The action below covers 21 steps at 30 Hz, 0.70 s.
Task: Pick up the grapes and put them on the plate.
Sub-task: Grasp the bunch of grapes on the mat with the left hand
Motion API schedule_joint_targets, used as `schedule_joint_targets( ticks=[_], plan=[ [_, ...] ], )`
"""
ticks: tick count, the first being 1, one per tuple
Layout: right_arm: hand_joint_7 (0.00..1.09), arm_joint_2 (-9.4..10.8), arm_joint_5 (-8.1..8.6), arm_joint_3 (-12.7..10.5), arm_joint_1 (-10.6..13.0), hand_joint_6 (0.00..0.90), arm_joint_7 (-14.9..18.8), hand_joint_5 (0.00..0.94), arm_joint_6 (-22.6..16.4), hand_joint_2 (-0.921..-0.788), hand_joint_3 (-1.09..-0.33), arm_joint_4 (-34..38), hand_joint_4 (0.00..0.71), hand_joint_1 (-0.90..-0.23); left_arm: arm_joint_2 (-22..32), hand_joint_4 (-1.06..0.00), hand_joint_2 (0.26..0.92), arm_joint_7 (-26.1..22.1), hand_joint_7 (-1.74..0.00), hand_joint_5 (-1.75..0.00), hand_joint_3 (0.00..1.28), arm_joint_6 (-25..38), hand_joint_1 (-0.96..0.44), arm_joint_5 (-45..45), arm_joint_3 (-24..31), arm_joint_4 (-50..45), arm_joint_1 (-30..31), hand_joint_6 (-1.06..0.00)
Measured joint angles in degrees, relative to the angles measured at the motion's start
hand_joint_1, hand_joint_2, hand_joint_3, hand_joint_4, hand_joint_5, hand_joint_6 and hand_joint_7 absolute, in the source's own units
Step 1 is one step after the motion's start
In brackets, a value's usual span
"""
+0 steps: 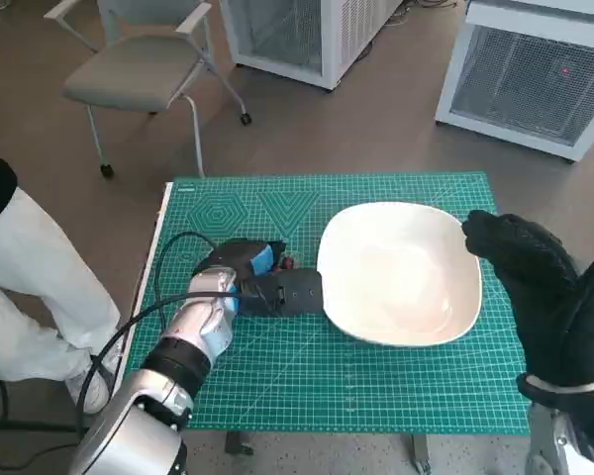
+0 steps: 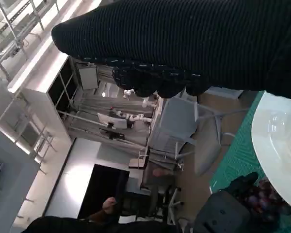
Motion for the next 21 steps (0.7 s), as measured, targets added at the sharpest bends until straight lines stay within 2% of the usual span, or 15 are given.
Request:
schedule_joint_targets(
  ticks=[2,5,12,21],
  plan=[
    [0.93,0.0,-0.01,0.0,0.0,0.132,0.0,0.517,0.0,-0.921,-0.591,0.0,0.251,-0.53,0.0,-0.36,0.75,0.9,-0.01,-1.73,0.66,-0.4,0.33,0.0,0.0,0.2,0.0,-0.48],
    [0.93,0.0,-0.02,0.0,0.0,0.132,0.0,0.518,0.0,-0.921,-0.59,0.0,0.251,-0.53,0.0,-0.34,0.717,1.7,-0.01,-1.74,0.76,-1.0,0.36,0.0,-0.1,0.5,0.0,-0.47],
    [0.93,0.0,-0.04,0.0,0.0,0.132,0.0,0.519,-0.1,-0.921,-0.59,0.0,0.25,-0.53,0.1,-0.35,0.669,1.8,0.0,-1.75,0.85,-2.0,0.38,-0.5,0.0,1.0,0.0,-0.39],
    [0.93,0.0,-0.04,0.0,0.0,0.132,0.0,0.52,-0.1,-0.921,-0.59,0.1,0.25,-0.531,0.4,-0.38,0.627,1.1,-0.01,-1.75,0.91,-2.3,0.39,-1.9,0.2,1.1,0.0,-0.39]
  ],
)
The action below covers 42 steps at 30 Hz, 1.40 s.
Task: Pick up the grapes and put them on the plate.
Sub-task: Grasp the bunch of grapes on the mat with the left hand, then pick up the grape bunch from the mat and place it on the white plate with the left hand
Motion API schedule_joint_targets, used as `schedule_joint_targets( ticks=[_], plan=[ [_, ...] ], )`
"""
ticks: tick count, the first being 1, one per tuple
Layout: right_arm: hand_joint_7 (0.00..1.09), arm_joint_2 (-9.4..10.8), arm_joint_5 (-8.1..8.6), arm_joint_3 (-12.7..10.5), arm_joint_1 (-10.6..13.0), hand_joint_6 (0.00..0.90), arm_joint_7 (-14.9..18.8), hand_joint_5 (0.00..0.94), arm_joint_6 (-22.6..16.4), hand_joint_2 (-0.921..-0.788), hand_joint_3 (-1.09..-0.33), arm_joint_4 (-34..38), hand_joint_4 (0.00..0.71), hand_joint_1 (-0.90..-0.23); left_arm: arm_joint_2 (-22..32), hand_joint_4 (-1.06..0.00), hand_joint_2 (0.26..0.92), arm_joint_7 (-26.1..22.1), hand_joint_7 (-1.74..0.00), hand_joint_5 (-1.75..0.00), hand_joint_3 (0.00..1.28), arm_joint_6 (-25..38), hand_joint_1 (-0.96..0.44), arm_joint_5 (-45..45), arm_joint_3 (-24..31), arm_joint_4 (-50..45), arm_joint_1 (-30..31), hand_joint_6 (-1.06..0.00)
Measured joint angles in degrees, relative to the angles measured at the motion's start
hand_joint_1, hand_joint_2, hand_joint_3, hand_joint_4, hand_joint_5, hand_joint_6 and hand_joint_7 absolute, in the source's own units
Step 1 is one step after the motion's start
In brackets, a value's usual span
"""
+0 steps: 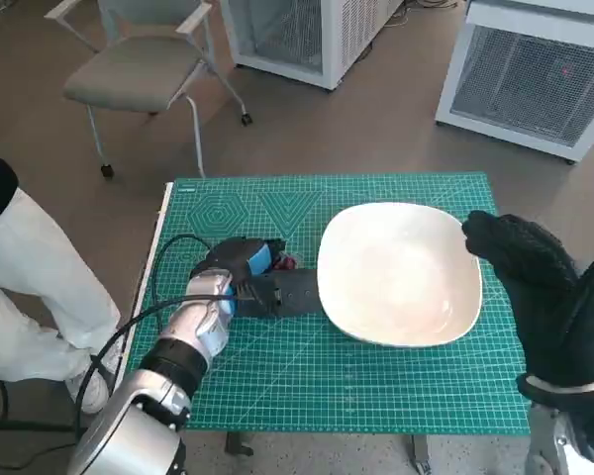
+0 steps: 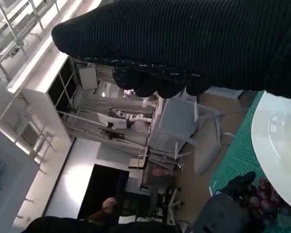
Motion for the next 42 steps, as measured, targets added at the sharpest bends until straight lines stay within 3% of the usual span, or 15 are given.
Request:
schedule_joint_targets(
  ticks=[12,19,21,24,29,35,42],
  plan=[
    [0.93,0.0,-0.01,0.0,-0.1,0.135,0.0,0.519,0.0,-0.921,-0.587,0.0,0.252,-0.531,0.2,-0.39,0.61,-0.1,-0.02,-1.75,0.93,0.0,0.39,-0.2,0.0,0.0,0.0,-0.42],
    [0.92,0.0,0.0,0.0,-0.1,0.136,0.0,0.518,0.0,-0.921,-0.587,0.0,0.253,-0.531,0.2,-0.44,0.595,-0.2,-0.13,-1.68,0.9,0.0,0.39,-0.2,-0.1,-0.2,0.0,-0.62],
    [0.92,0.0,0.0,0.0,-0.2,0.136,0.0,0.518,0.0,-0.921,-0.587,0.0,0.253,-0.531,0.3,-0.47,0.627,-0.2,-0.35,-1.61,0.81,0.0,0.33,-0.1,-0.1,-0.3,0.0,-0.64],
    [0.92,0.0,0.0,0.0,-0.2,0.137,0.0,0.517,0.0,-0.921,-0.588,0.0,0.253,-0.531,0.5,-0.53,0.714,-0.3,-0.91,-1.45,0.57,0.0,0.13,-0.1,-0.1,-0.8,0.0,-0.6],
    [0.92,0.0,-0.01,0.0,-0.3,0.137,0.0,0.517,0.0,-0.921,-0.588,0.0,0.253,-0.531,1.1,-0.59,0.758,-0.8,-1.19,-1.33,0.43,0.0,0.02,-0.1,-0.1,-2.7,0.0,-0.6],
    [0.92,0.0,-0.01,0.0,-0.4,0.138,0.0,0.516,0.0,-0.921,-0.586,0.0,0.255,-0.532,3.1,-0.59,0.761,-2.0,-1.24,-1.31,0.41,0.2,0.0,-0.1,0.1,-8.3,0.2,-0.6],
    [0.92,0.0,-0.03,0.0,-0.6,0.14,0.0,0.514,0.1,-0.921,-0.586,0.0,0.256,-0.532,6.4,-0.55,0.672,-4.1,-1.06,-1.56,0.59,1.3,0.01,-0.2,1.8,-20.7,2.5,-0.65]
  ],
)
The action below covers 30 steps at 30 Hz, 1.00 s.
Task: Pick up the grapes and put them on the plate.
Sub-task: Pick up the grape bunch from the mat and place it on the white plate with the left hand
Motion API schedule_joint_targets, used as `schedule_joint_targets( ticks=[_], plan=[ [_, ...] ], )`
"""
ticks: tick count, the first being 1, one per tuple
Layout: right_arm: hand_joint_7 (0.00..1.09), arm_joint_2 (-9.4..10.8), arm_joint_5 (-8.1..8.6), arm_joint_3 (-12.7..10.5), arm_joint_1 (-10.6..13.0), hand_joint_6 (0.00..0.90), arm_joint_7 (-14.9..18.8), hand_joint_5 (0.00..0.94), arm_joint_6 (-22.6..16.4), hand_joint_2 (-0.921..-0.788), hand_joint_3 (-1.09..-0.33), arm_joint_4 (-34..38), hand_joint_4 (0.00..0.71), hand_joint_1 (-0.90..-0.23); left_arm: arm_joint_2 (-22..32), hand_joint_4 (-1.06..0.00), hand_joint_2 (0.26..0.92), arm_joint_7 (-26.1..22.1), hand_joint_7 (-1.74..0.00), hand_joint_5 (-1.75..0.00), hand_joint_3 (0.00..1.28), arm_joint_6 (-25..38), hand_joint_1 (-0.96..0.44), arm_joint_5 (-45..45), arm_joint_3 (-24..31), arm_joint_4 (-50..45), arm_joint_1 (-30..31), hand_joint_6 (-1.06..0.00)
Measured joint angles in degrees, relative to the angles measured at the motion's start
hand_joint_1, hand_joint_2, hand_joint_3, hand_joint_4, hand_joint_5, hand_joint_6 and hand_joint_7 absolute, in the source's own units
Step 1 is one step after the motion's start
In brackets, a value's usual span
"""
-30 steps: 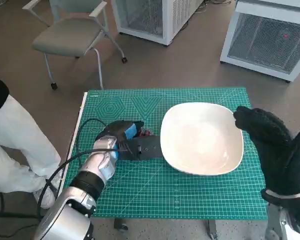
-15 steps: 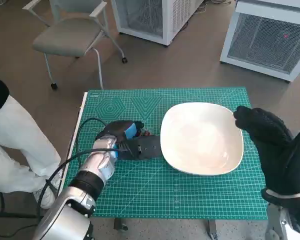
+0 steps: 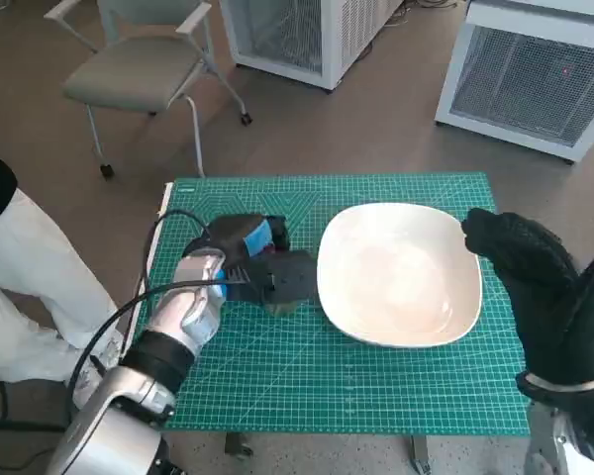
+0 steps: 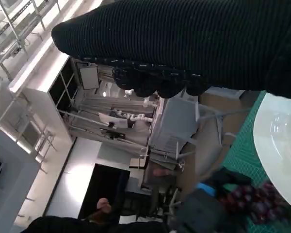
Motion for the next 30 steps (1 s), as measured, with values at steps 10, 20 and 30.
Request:
schedule_joint_targets(
  ticks=[10,20,30],
  plan=[
    [0.92,0.0,-0.11,0.1,-0.1,0.141,-0.1,0.512,0.0,-0.921,-0.586,0.0,0.257,-0.531,3.5,-0.64,0.696,-3.6,-1.0,-1.45,0.49,4.3,0.0,-0.1,3.7,-20.1,6.5,-0.68],
    [0.92,0.1,-0.17,0.1,-0.4,0.142,-0.1,0.51,-0.1,-0.921,-0.586,0.3,0.258,-0.531,5.0,-0.77,0.803,-4.3,-1.02,-1.19,0.23,5.7,0.0,-0.4,8.2,-34.9,12.0,-0.69],
    [0.92,0.1,-0.16,0.2,-0.5,0.139,-0.1,0.51,-0.2,-0.921,-0.589,0.4,0.256,-0.53,5.5,-0.79,0.857,-4.3,-0.99,-1.16,0.11,4.7,0.0,-1.4,11.2,-41.9,13.8,-0.71]
  ],
)
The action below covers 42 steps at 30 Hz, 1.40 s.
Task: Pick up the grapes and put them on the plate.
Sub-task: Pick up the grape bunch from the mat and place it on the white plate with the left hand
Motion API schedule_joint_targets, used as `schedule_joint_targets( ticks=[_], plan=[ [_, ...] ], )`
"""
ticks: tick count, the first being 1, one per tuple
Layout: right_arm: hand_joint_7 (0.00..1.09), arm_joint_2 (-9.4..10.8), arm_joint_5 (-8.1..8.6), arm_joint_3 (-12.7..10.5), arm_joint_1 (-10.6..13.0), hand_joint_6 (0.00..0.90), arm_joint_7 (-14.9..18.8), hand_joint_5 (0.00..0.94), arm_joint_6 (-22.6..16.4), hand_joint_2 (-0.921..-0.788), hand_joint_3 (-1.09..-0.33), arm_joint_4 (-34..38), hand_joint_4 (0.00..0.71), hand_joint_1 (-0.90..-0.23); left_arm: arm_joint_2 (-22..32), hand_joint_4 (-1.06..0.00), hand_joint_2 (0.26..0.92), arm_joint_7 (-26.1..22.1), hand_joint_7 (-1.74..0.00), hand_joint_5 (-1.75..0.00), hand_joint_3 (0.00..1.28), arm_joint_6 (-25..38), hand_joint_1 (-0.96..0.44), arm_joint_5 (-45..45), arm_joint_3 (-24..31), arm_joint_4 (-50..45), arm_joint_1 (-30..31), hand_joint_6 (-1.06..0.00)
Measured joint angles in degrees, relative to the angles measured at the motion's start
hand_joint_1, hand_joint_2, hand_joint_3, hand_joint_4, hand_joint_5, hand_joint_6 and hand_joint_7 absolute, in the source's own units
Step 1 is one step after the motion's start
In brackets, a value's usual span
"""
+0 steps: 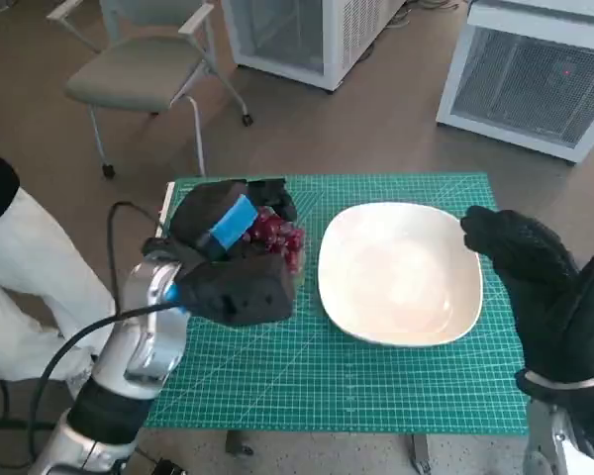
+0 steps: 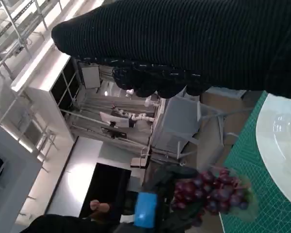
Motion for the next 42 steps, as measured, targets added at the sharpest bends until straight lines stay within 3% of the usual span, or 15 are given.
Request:
schedule_joint_targets(
  ticks=[23,36,42],
  plan=[
    [0.92,0.0,0.05,-0.2,0.0,0.138,0.0,0.513,-0.5,-0.921,-0.587,0.6,0.253,-0.533,-2.0,-0.79,0.883,-1.0,-1.02,-1.14,0.07,-1.8,0.0,-0.1,-1.0,-0.2,-1.1,-0.69],
    [0.92,0.0,0.01,-0.2,0.0,0.14,0.0,0.509,-1.4,-0.921,-0.585,0.8,0.255,-0.532,-9.1,-0.7,0.904,-3.9,-0.97,-1.28,0.07,-1.7,0.0,-0.4,-4.2,1.5,-11.4,-0.69],
    [0.92,0.1,0.0,-0.1,0.3,0.139,0.0,0.506,-1.6,-0.921,-0.587,0.6,0.252,-0.531,-12.3,-0.69,0.882,-4.2,-0.94,-1.31,0.11,-2.4,0.0,-0.3,-5.7,4.9,-16.8,-0.72]
  ],
)
